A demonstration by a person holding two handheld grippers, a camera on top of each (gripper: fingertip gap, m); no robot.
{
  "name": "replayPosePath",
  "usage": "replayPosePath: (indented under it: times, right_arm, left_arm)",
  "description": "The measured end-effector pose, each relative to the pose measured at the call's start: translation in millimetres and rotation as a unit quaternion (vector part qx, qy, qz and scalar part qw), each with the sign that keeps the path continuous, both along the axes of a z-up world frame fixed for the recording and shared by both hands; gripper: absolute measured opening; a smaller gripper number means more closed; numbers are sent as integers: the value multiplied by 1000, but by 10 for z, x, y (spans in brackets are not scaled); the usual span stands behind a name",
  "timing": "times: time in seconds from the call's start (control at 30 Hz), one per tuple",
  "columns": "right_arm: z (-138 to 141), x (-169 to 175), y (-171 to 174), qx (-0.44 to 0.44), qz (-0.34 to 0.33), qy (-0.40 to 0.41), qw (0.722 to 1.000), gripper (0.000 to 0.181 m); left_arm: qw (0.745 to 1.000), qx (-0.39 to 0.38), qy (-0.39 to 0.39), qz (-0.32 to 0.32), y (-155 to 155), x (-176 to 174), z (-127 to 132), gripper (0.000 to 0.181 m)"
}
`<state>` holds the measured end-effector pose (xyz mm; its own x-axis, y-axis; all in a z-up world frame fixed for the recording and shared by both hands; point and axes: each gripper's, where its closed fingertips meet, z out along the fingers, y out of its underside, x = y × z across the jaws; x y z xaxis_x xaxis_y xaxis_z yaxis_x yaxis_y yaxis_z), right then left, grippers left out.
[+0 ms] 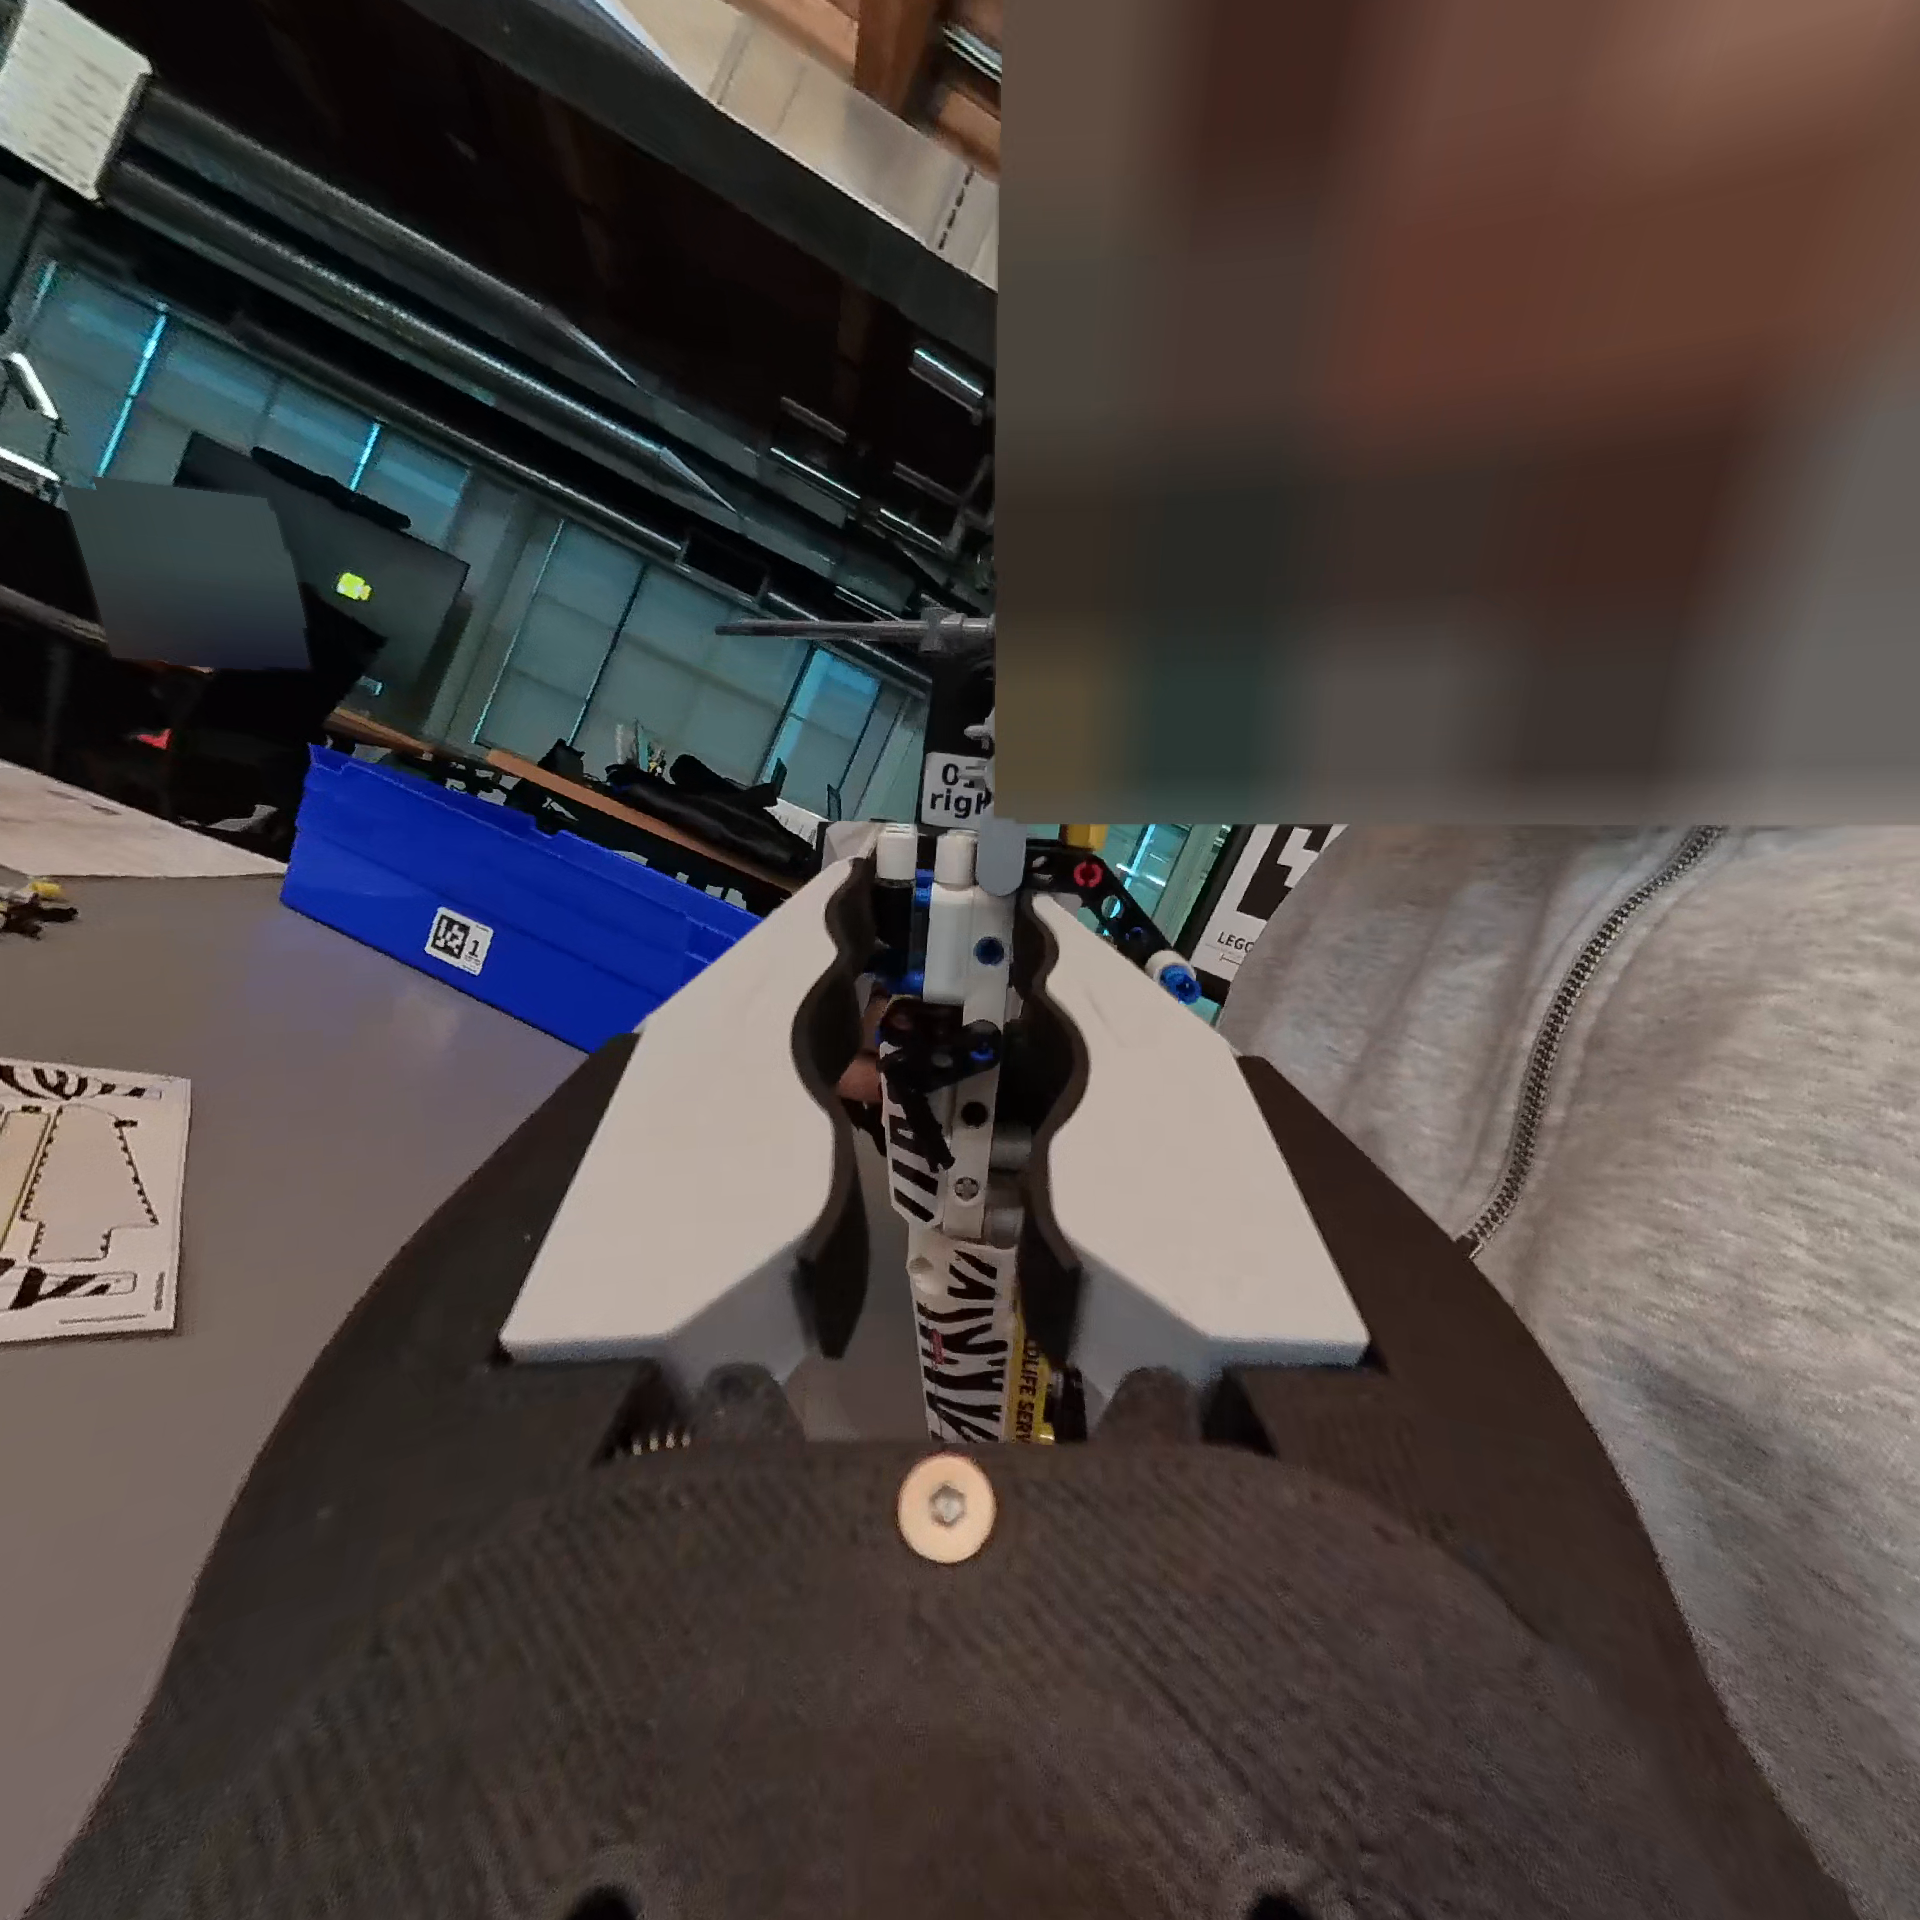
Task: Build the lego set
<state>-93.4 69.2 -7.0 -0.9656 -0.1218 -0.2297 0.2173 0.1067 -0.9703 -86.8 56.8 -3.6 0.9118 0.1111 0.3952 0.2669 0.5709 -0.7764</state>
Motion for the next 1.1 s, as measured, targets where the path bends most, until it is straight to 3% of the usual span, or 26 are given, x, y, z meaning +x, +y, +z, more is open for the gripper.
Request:
replayPosePath:
  times: [0.23,0.8,1.1]
  right_arm:
    - [100,46,-40,-33,-30,44,998,30]
    - [45,47,-16,8,-46,58,997,29]
    - [21,-7,-13,-1,-30,-50,998,29]
  left_arm:
    - [1000,23,11,-12,-45,47,57,24]
    - [999,26,-12,-44,-29,42,7,24]
    - [999,16,-18,-29,-33,-3,-19,24]
